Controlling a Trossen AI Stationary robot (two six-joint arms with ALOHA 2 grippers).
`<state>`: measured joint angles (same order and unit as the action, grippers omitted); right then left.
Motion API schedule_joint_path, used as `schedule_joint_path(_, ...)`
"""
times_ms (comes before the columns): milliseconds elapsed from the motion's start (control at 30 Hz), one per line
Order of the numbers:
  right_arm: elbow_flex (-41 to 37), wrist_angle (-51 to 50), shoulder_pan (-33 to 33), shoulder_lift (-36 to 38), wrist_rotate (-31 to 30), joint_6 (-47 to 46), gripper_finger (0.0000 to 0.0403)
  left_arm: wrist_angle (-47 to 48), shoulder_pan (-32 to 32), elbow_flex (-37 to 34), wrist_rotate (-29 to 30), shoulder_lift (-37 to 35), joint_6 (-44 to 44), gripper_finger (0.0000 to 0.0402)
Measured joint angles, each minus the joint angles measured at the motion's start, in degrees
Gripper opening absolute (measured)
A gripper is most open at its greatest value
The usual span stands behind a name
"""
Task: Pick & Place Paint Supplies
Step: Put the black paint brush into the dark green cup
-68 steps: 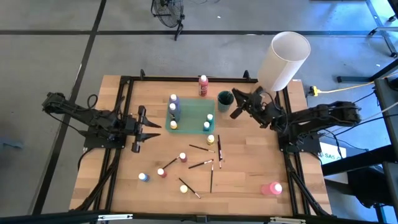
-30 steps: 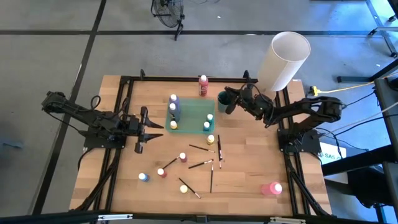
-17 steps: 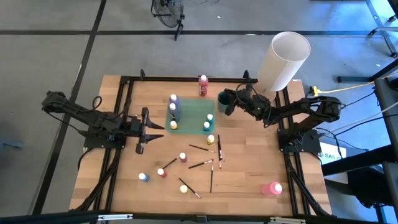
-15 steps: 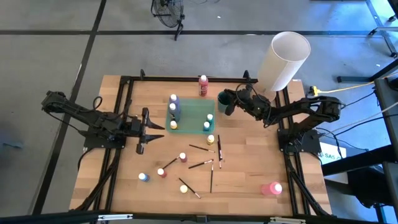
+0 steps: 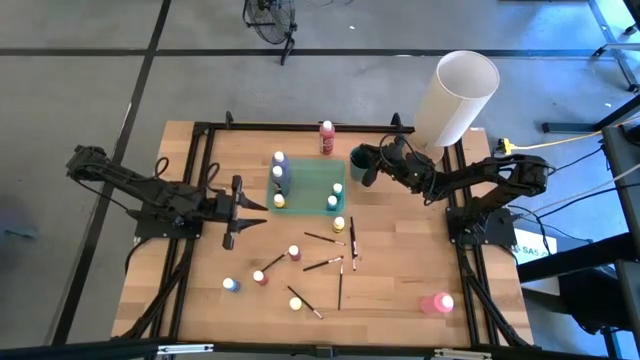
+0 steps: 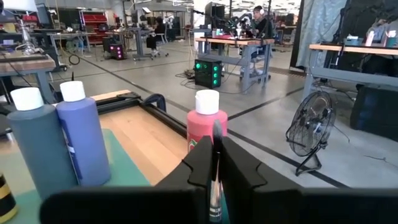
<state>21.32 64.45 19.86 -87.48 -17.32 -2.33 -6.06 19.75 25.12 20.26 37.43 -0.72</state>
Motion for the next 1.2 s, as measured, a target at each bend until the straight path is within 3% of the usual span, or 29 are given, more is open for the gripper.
schedule_joint_path(300, 0.0, 0.0, 0.0, 0.0, 0.0, 1.7, 0.0063, 0.0, 0.0, 0.0, 0.0, 0.1, 0.1, 0.0127)
schedule_joint_path(733, 0.0, 4.7, -0.8, 0.0, 0.0, 1.4, 0.0189, 0.0, 0.0, 0.0, -1.1, 0.1, 0.1, 0.0127)
schedule_joint_path(933, 0.8, 7.0, -2.3, 0.5, 3.9, 1.4, 0.0219, 0.0, 0.0, 0.0, -1.1, 0.1, 0.0, 0.0127)
schedule_joint_path(1200, 4.8, 6.6, -5.3, 0.5, 13.2, 1.3, 0.0222, 0.0, 0.0, 0.0, -1.8, 0.1, 0.0, 0.0127)
